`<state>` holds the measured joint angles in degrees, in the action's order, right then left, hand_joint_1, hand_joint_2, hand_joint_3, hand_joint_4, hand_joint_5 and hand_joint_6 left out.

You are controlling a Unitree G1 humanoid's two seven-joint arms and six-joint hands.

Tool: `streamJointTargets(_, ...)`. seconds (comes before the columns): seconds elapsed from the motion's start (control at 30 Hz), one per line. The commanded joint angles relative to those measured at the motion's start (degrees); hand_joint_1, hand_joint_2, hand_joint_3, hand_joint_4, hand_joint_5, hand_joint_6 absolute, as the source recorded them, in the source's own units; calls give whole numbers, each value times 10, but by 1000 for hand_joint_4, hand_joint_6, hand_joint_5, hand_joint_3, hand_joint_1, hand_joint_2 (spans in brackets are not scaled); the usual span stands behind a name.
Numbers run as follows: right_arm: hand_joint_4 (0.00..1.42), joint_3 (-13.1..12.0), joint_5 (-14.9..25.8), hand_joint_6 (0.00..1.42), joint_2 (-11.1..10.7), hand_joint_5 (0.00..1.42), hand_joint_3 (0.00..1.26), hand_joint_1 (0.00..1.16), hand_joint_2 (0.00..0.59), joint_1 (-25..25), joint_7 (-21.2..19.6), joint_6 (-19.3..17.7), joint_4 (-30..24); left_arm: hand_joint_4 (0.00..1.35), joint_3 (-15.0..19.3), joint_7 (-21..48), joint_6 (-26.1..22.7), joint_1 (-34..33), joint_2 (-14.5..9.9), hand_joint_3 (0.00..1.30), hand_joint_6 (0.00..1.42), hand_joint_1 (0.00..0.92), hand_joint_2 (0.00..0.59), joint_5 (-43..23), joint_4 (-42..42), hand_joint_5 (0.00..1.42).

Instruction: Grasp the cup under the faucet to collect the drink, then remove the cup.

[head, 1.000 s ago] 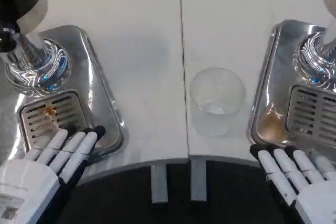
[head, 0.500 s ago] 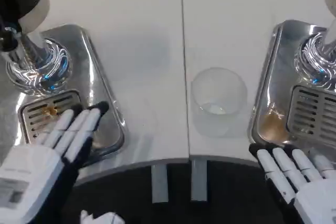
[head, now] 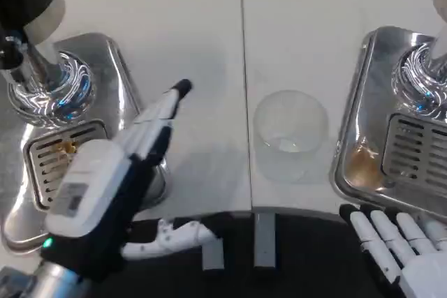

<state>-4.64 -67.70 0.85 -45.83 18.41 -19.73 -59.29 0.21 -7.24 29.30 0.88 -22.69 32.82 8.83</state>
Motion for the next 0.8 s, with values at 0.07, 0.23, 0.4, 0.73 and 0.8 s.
streamJointTargets(0.07, 0, -8, 8, 0, 10, 0, 0, 352, 363, -10, -1, -12, -7, 0, -42, -6, -9, -31, 20, 0, 165, 117, 29, 32, -33, 76)
streamJointTargets(0.23, 0, -12, 14, 0, 19, 0, 0, 351, 361, -15, -1, -20, -7, 0, -69, -13, -23, -75, 32, 0, 182, 186, 37, 53, -73, 76)
streamJointTargets(0.4, 0, -18, 24, 0, 28, 0, 0, 351, 360, -28, -4, -39, -7, 0, -80, -18, -43, -123, 40, 0, 185, 208, 41, 50, -125, 87)
streamJointTargets(0.73, 0, -42, 45, 22, 43, 0, 0, 351, 360, -58, -10, -72, -7, 0, -113, -25, -68, -188, 48, 0, 201, 255, 45, 49, -202, 88)
streamJointTargets(0.8, 0, -44, 47, 37, 47, 0, 0, 351, 360, -59, -9, -76, -7, 0, -123, -25, -69, -198, 51, 0, 201, 256, 45, 52, -211, 90)
